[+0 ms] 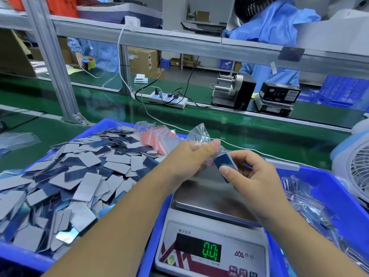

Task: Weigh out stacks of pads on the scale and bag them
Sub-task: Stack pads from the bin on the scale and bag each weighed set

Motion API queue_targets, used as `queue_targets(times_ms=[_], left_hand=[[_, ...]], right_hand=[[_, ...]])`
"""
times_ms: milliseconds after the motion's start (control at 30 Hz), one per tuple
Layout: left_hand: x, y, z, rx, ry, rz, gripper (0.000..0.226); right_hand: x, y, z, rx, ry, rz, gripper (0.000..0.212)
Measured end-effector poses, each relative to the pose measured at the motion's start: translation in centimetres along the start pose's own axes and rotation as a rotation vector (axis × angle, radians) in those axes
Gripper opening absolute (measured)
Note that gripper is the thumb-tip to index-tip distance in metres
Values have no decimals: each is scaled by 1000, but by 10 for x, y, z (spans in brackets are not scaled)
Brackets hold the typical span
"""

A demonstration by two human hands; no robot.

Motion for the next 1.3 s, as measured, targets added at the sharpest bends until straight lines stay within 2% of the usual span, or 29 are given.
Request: queue_targets(times_ms=[200,300,333,500,700,933,1167,1300], left_hand=[[5,-1,-3,86,178,14,17],[9,-2,3,19,199,38,40],[9,-2,4,16,195,44,41],[6,2,0,61,200,54,29],[4,2,0,76,225,35,13],[3,3,1,67,289,43,14],[-2,6,-2,146,338,0,28],[-5,7,-8,210,242,-48,30]], right_hand=[[-3,0,4,-61,-71,-3,18],[-2,0,5,-72,-92,-2,19],[-1,1,6,-85,-85,2,19],[5,2,10,-136,-37,32,20],[1,1,4,-57,-117,-46,23],[1,1,4,5,-107,-85,27],[1,1,0,97,-78,-139,24],[-5,-1,4,44,-193,-198,33]])
Point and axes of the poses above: each hand's wrist, its own y-axis away from the middle knuckle, its own z-axis out of the back of the hand, x = y × z, the point moved 6 cm from there along -y, towards the middle knuckle, and after that the axes turned 7 degrees about -z, right-handed, at the moved point
